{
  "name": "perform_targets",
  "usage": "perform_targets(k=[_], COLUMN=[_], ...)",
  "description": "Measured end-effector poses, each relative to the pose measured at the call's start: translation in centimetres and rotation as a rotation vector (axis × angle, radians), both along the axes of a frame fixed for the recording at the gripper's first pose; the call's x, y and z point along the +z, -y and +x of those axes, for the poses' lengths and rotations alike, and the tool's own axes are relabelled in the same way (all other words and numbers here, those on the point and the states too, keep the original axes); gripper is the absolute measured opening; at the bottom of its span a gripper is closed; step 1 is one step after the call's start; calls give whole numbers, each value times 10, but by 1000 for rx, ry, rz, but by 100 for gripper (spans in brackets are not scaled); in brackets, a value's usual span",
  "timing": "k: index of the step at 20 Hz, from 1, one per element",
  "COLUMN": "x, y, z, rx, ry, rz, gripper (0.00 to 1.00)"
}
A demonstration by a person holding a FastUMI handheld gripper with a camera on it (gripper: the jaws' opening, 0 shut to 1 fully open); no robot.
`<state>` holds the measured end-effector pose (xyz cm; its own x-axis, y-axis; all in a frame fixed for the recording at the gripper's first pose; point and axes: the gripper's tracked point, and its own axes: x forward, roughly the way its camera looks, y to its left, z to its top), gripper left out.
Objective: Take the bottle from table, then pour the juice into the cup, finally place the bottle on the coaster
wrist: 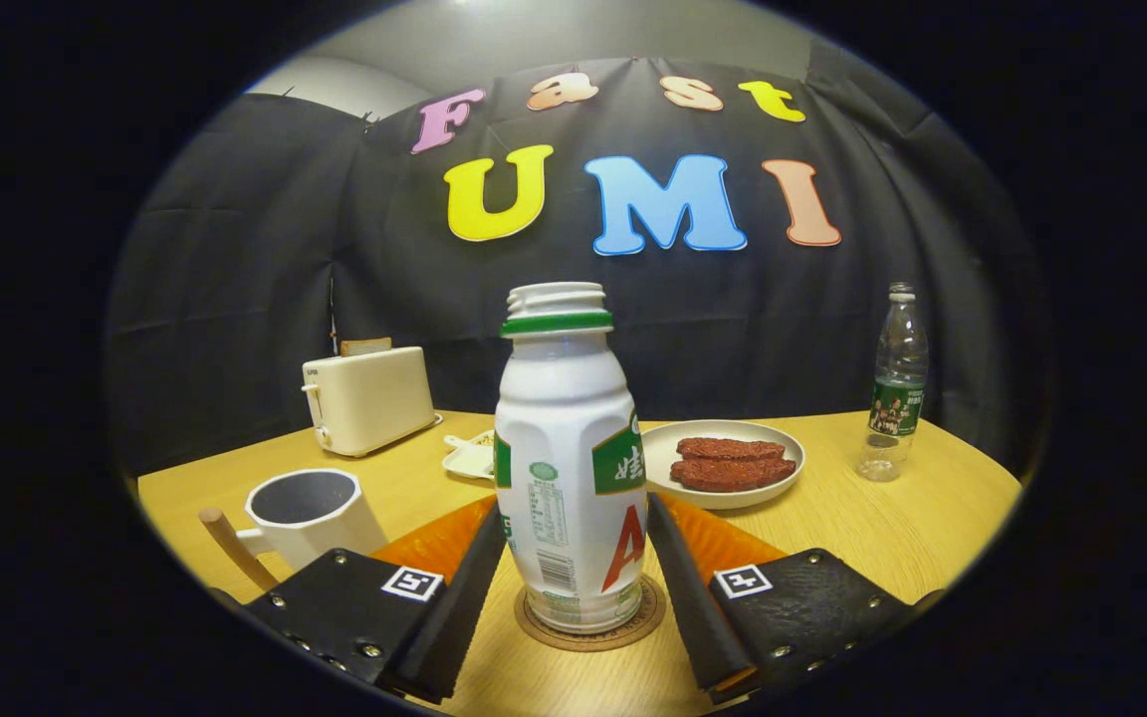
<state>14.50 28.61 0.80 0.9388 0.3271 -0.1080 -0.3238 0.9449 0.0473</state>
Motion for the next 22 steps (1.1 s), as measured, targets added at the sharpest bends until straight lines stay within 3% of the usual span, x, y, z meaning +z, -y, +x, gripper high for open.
perform_targets(k=[6,18,22], x=[33,160,175], y=[1,-8,17], z=[-9,-60,-72], rx=[3,-1,-30], ry=[75,420,455], rz=[7,-28,-28], gripper=[84,83,83])
